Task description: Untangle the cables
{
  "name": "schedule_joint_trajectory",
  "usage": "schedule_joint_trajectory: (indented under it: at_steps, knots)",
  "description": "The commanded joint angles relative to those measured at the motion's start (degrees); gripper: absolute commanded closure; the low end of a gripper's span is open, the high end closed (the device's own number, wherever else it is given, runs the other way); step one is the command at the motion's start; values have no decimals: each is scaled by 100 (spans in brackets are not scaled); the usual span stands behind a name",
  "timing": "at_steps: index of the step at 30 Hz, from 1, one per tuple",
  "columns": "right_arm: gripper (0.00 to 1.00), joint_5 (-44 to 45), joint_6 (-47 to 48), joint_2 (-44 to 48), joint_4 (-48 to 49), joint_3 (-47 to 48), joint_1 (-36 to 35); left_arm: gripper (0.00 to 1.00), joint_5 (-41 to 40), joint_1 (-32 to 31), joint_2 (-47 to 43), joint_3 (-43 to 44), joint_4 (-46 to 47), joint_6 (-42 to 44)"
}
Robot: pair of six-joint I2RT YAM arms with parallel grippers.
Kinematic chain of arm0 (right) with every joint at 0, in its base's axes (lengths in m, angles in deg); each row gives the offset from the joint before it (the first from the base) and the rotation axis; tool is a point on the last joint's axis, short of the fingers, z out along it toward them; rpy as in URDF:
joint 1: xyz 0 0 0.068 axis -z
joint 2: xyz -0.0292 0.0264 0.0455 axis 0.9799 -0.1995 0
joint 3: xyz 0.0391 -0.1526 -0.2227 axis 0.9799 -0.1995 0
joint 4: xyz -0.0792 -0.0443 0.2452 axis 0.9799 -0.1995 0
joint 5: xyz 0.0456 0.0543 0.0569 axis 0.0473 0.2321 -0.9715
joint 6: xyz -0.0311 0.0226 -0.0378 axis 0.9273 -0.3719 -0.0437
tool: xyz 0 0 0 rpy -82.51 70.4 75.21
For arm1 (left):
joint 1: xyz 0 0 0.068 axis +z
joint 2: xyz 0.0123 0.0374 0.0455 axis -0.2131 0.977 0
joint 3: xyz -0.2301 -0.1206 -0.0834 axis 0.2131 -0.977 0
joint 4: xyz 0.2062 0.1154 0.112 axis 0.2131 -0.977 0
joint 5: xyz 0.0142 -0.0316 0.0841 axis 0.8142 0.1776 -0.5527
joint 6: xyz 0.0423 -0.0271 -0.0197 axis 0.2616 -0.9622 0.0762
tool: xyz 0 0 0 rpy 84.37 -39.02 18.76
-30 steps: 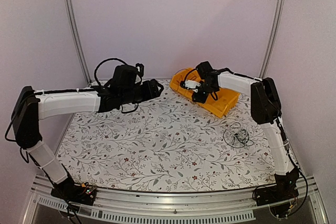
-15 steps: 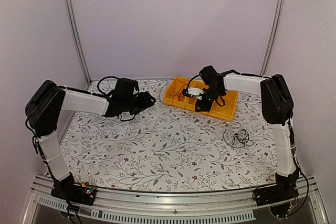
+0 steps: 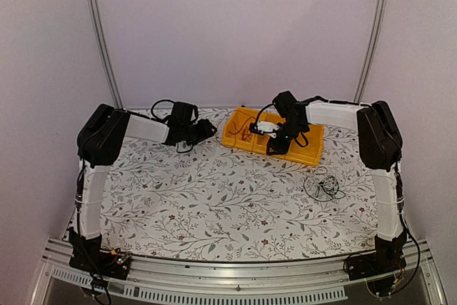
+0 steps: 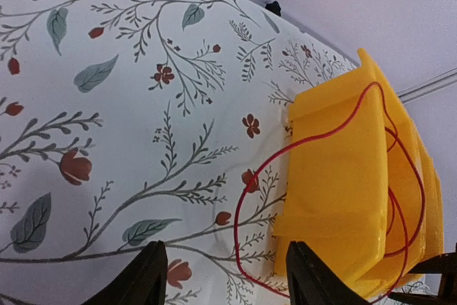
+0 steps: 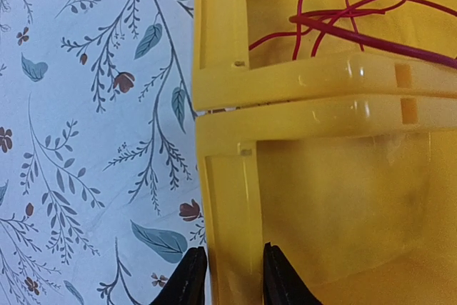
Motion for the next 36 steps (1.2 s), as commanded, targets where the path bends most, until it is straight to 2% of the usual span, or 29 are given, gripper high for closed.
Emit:
schedule_joint_trajectory:
  at_steps: [1, 6, 7, 10, 11, 15, 21, 26, 31, 36]
  knots:
    - [69, -125, -162, 146, -162, -103, -52, 41, 370, 53, 548, 715, -206, 199]
    - [69, -93, -169, 58, -171, 29, -65, 50, 738, 52, 1080, 1273, -95, 417]
    - [69, -85, -169, 37, -171, 53, -65, 58, 804, 54, 1087, 1253, 51, 455]
    - [69, -75, -189, 1, -171, 100, -66, 93, 666, 72, 908, 1206, 105, 566]
    - [69, -68, -198, -4, -167, 112, -65, 99, 490, 54, 730, 1147, 103, 639]
    - [69, -41, -229, -2, -138, 107, -65, 100, -227, -50, -244, 473, 352, 804]
    - [70, -38, -230, -5, -109, 123, -65, 100, -311, -426, -827, 80, 1081, 923]
    - [70, -46, -263, -2, -118, 106, -65, 100, -332, -755, -279, 537, 1697, 1223]
    - [70, -82, -334, -5, -92, 112, -65, 100, -717, -992, 568, 1587, 1488, 2034]
    - [71, -117, -353, -11, -126, 101, -65, 100, -1607, -1062, 867, 1766, 1502, 2469]
